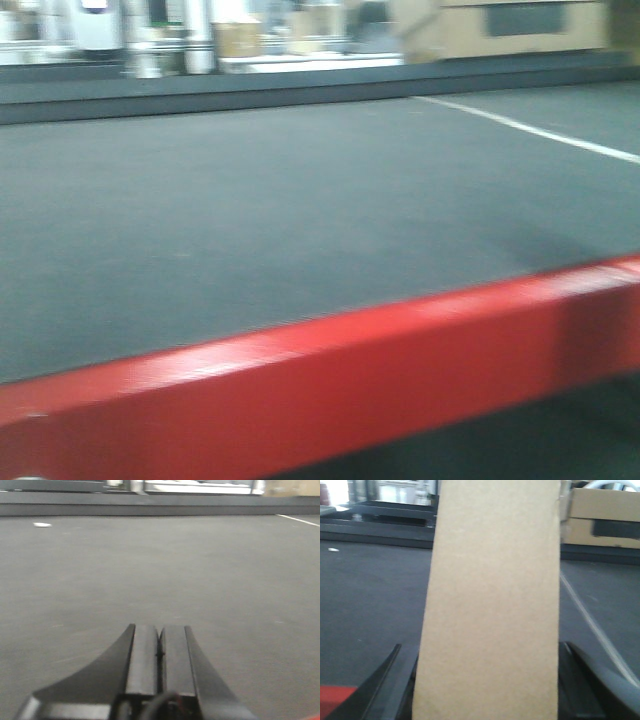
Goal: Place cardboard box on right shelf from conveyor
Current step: 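Drive the base away from the conveyor toward the blue-bin shelves, then turn the base to face the steel shelf rack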
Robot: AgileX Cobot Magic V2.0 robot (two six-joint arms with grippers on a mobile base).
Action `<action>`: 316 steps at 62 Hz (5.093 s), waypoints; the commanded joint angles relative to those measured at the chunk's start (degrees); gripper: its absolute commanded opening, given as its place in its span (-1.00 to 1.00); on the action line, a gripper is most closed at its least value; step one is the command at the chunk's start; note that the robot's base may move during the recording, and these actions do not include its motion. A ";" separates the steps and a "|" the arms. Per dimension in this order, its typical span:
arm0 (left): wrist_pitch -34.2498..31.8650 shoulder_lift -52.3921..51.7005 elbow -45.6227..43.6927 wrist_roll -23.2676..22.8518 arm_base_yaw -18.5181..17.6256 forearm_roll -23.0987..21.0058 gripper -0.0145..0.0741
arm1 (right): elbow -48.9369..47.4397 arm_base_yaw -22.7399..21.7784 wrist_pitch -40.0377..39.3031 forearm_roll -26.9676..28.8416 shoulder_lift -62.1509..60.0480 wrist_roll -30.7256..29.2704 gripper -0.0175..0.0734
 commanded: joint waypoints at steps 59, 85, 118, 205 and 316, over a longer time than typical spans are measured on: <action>-4.89 -0.82 0.52 0.01 1.89 -0.34 -0.94 | -1.46 -0.03 -5.80 -0.81 0.80 -0.46 -0.14; -4.89 -0.82 0.52 0.01 1.89 -0.34 -0.93 | -1.46 -0.03 -5.80 -0.81 0.80 -0.46 -0.14; -4.89 -0.82 0.52 0.01 1.89 -0.34 -0.94 | -1.46 -0.03 -5.80 -0.81 0.80 -0.46 -0.14; -4.89 -0.93 0.52 0.01 1.63 -0.34 -0.94 | -1.46 -0.09 -5.70 -0.81 0.67 -0.46 -0.14; -4.89 -0.93 0.52 0.01 1.87 -0.34 -0.93 | -1.46 -0.04 -5.65 -0.81 0.67 -0.46 -0.14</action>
